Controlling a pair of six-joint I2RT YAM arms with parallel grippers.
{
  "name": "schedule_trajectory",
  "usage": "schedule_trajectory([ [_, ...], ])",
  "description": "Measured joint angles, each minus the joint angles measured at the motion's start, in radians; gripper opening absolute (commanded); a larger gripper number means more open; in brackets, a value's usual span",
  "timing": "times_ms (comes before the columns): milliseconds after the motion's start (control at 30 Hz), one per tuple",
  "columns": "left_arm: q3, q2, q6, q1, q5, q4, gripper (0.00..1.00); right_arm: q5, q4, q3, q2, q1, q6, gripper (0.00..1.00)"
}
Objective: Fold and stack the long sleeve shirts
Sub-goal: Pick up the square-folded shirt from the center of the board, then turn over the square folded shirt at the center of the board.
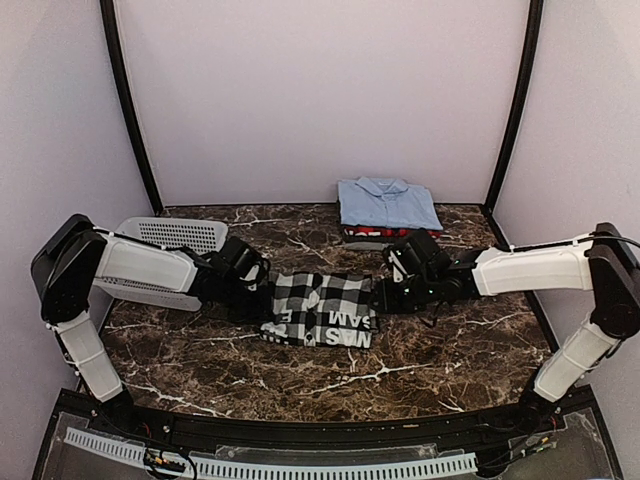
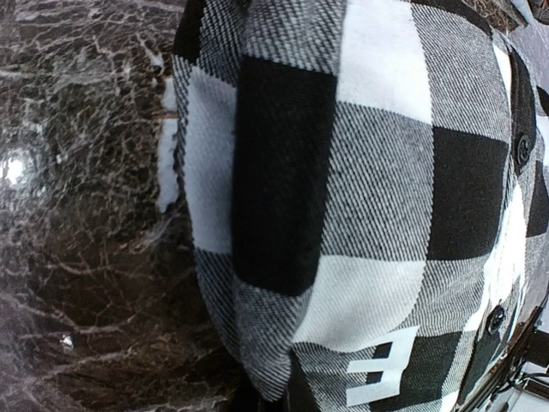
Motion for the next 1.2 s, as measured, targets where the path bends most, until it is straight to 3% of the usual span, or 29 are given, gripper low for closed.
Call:
schedule_trajectory([
  [500, 0.014, -0.104, 0.073, -0.003, -0.035, -0.172, 0.00, -0.046, 0.071, 0.072, 0.159, -0.002, -0.002, 0.43],
  [733, 0.026, -0.124, 0.095, -0.003, -0.040, -0.215, 0.00, -0.048, 0.077, 0.092, 0.201, 0.003, 0.005, 0.27],
  [1200, 0.137, -0.169, 0.146, -0.003, -0.067, -0.319, 0.00, -0.050, 0.092, 0.155, 0.311, 0.075, 0.035, 0.17],
])
